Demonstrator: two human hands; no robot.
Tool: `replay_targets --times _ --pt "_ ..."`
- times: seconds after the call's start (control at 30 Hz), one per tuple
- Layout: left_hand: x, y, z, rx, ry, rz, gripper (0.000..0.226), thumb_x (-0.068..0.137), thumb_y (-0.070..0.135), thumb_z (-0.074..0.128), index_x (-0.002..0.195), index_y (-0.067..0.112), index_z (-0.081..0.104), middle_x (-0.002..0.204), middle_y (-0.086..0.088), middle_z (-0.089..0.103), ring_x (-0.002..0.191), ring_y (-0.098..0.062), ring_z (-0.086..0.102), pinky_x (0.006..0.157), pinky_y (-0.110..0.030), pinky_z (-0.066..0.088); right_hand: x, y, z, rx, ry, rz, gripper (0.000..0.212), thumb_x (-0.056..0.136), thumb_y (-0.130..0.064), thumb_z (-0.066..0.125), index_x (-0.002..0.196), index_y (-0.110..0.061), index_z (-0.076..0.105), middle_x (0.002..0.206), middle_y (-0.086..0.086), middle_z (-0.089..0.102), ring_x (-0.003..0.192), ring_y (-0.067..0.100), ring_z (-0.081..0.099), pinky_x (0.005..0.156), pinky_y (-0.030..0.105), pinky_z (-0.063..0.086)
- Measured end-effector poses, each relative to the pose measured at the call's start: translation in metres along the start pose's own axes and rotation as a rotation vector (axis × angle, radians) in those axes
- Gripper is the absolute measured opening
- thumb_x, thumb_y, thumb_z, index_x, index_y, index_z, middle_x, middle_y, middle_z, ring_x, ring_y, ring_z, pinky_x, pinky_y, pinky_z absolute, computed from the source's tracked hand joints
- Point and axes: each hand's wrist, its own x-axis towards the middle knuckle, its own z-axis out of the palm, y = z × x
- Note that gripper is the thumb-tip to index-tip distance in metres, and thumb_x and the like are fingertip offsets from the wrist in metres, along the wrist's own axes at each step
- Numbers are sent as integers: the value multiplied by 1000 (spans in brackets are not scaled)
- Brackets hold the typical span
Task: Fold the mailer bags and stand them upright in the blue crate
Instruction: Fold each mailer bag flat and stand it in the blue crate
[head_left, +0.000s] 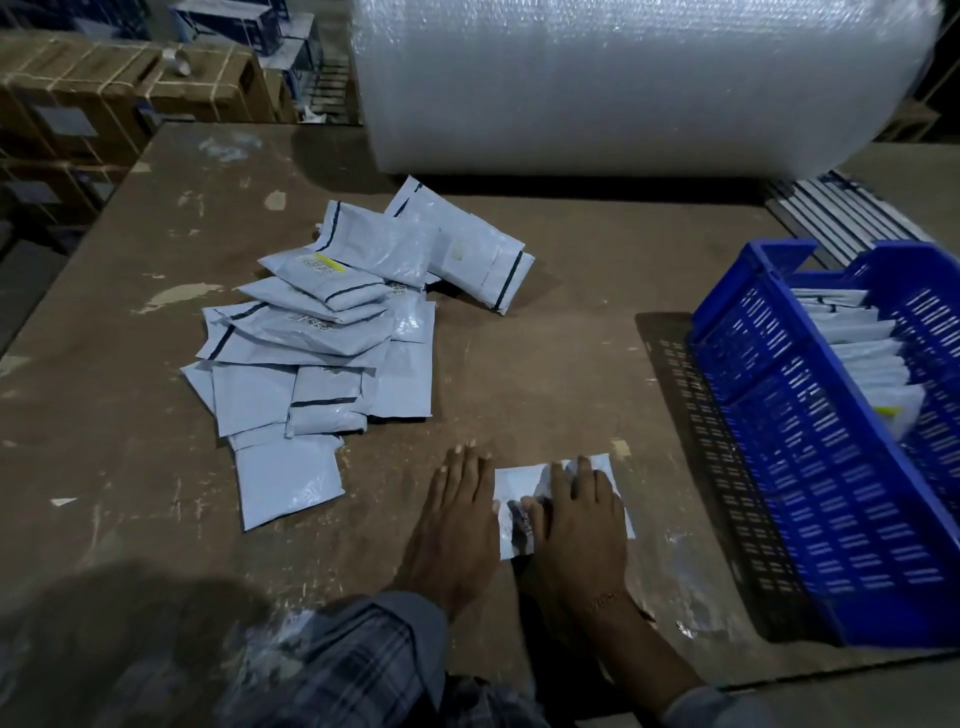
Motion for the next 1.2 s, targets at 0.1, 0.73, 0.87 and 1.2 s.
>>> replay_targets --times 0.1,0.73,0.87,1.2 --pt "10 2 4 -7 -49 -36 67 109 39 11 166 5 21 175 -15 7 162 -34 7 129 -53 23 23 17 1 -35 74 -36 66 102 -55 34 153 -16 45 162 23 34 154 43 22 125 51 17" --pt "26 16 8 90 -34 -57 63 112 49 25 169 31 6 177 -7 1 164 -26 -2 131 -49 15 57 42 33 -2 7 -329 61 104 -39 39 163 -32 26 172 14 10 159 36 5 121 60 22" --pt "25 28 12 137 -20 -69 64 111 48 6 169 22 15 177 -12 5 163 -32 5 130 -52 18 60 41 38 1 6 -332 61 104 -38 38 163 -32 24 172 15 10 159 38 6 121 61 21" --pt "29 27 17 135 -42 -95 68 110 44 14 168 10 12 176 -16 6 162 -35 7 130 -51 18 32 50 38 29 -8 -345 61 106 -38 37 164 -26 22 173 12 9 160 34 5 126 57 14"
